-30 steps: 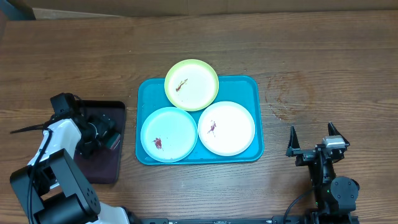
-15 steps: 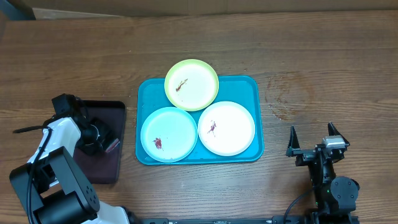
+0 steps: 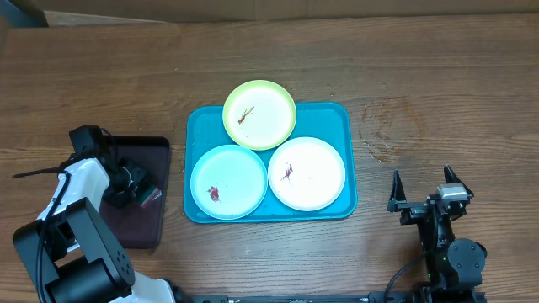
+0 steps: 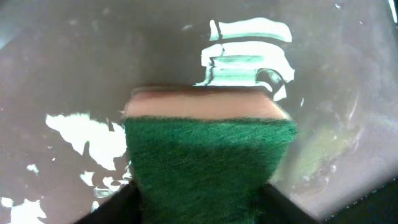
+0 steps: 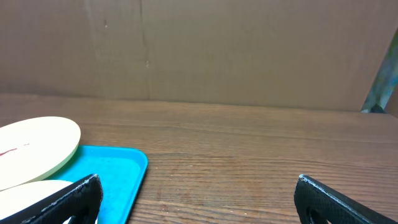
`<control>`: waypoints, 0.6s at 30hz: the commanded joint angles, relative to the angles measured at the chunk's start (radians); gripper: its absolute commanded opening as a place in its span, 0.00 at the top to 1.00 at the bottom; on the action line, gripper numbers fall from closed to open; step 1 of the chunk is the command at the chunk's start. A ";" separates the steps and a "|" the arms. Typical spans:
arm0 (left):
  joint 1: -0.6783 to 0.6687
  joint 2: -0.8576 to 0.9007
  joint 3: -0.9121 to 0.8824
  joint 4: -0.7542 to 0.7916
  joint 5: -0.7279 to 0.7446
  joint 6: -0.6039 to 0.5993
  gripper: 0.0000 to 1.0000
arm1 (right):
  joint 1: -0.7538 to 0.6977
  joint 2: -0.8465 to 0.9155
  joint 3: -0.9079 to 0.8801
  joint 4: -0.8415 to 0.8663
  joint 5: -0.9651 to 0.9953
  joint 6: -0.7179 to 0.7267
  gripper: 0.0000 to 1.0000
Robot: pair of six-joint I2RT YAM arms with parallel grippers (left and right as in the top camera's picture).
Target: Clean dirty plates on tray and stack at the side
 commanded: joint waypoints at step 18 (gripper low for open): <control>0.000 0.016 0.011 0.021 -0.035 0.002 0.01 | 0.005 -0.008 -0.010 0.006 0.000 -0.001 0.00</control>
